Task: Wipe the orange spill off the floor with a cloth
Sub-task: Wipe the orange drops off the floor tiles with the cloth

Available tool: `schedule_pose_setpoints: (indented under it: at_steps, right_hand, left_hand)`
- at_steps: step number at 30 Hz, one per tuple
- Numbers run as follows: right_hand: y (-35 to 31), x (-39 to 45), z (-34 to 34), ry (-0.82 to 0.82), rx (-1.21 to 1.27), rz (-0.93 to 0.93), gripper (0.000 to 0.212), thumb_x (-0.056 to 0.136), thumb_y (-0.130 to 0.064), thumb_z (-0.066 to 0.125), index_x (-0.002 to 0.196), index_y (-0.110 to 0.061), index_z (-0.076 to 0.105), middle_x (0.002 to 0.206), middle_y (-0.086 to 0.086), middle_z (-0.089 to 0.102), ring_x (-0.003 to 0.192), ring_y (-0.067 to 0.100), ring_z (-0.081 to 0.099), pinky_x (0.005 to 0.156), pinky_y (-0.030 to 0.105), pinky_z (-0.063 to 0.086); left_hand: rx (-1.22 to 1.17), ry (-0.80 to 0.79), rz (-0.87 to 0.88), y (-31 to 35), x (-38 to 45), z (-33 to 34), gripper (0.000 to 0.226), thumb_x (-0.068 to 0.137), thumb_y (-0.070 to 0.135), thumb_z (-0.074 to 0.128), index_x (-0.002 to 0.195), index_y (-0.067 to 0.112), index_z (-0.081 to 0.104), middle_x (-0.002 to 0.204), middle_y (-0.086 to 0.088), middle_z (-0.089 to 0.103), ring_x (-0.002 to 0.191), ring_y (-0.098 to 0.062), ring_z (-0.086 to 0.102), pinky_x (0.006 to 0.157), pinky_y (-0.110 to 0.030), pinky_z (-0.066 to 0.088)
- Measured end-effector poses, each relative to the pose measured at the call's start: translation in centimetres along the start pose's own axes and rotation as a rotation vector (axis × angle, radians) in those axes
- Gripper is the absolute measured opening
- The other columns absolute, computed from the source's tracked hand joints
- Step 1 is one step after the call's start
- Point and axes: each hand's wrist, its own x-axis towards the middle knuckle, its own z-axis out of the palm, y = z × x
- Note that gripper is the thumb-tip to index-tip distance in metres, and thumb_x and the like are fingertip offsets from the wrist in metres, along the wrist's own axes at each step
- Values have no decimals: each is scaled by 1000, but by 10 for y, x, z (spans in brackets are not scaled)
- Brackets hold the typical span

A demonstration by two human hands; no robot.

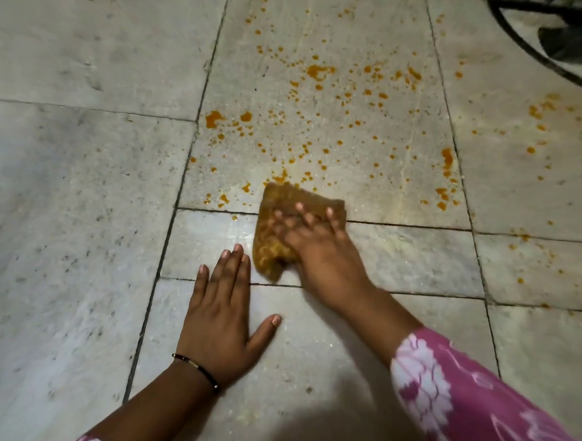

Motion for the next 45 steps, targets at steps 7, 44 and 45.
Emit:
schedule_pose_setpoints:
  at_steps: [7, 44, 45]
  right_hand:
    - [34, -80, -14, 78, 75, 329, 57, 83, -29, 34, 138, -23, 47, 148, -8, 32, 139, 21, 27, 115, 43, 10]
    - [97, -71, -23, 85, 32, 388, 58, 95, -34, 45, 148, -22, 26, 157, 1, 22, 146, 22, 12, 115, 42, 1]
    - [86, -59, -18, 93, 28, 394, 59, 95, -34, 47, 149, -22, 26, 157, 0, 20, 146, 21, 10, 116, 41, 0]
  left_hand:
    - [-10, -14, -10, 3, 1, -1, 86, 90, 64, 26, 149, 2, 19, 159, -13, 14, 147, -26, 11, 115, -49, 12]
    - [20, -33, -9, 2, 1, -1, 88, 89, 65, 25, 149, 1, 19, 158, -15, 12, 147, -27, 9, 118, -45, 3]
    - [24, -32, -13, 3, 2, -2, 88, 89, 64, 25, 149, 1, 19, 158, -15, 12, 147, -27, 9, 118, -45, 3]
